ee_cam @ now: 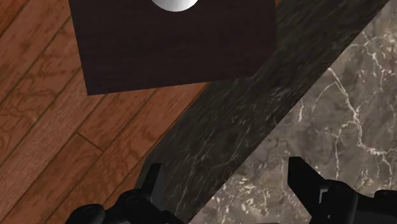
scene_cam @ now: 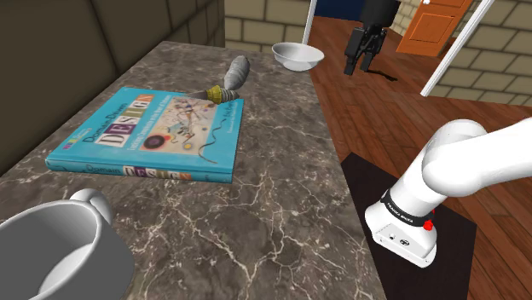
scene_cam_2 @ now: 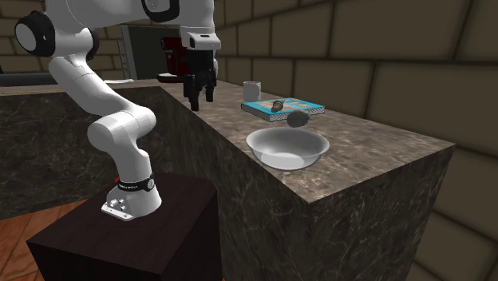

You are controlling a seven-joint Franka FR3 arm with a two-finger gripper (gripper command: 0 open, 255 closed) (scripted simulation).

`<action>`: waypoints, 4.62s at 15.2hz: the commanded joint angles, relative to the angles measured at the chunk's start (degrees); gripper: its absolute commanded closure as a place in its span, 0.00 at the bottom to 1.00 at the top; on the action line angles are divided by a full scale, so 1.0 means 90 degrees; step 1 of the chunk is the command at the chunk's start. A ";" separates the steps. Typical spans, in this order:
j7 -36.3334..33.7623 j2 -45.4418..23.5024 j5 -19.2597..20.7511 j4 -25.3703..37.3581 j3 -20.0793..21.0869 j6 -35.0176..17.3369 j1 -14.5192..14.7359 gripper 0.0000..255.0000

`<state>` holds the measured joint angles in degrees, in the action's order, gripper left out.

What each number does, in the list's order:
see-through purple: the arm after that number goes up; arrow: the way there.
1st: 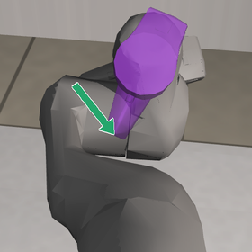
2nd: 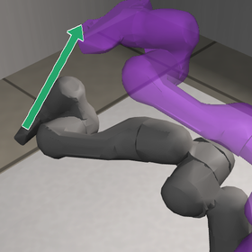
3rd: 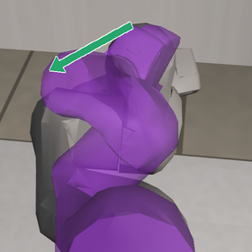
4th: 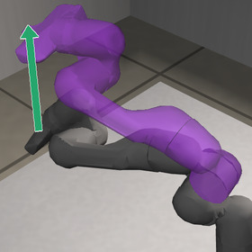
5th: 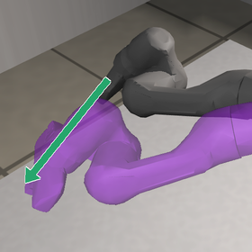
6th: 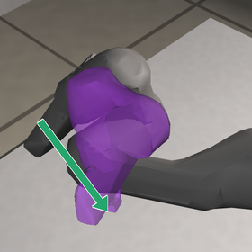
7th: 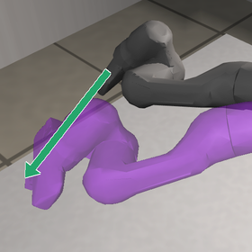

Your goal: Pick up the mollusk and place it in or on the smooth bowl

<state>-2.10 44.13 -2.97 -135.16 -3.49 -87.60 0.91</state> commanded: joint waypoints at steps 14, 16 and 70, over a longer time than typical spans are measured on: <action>-0.4205 -0.2143 -0.0304 0.1403 0.2311 -0.1219 -0.0426 0.00; -0.4882 -0.2636 -0.0132 0.1811 0.2615 -0.1311 -0.0526 0.00; -0.8531 -0.6251 0.1957 0.6206 0.3551 0.0140 -0.0295 1.00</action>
<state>-78.92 -11.86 14.51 -80.57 28.42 -87.38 -1.93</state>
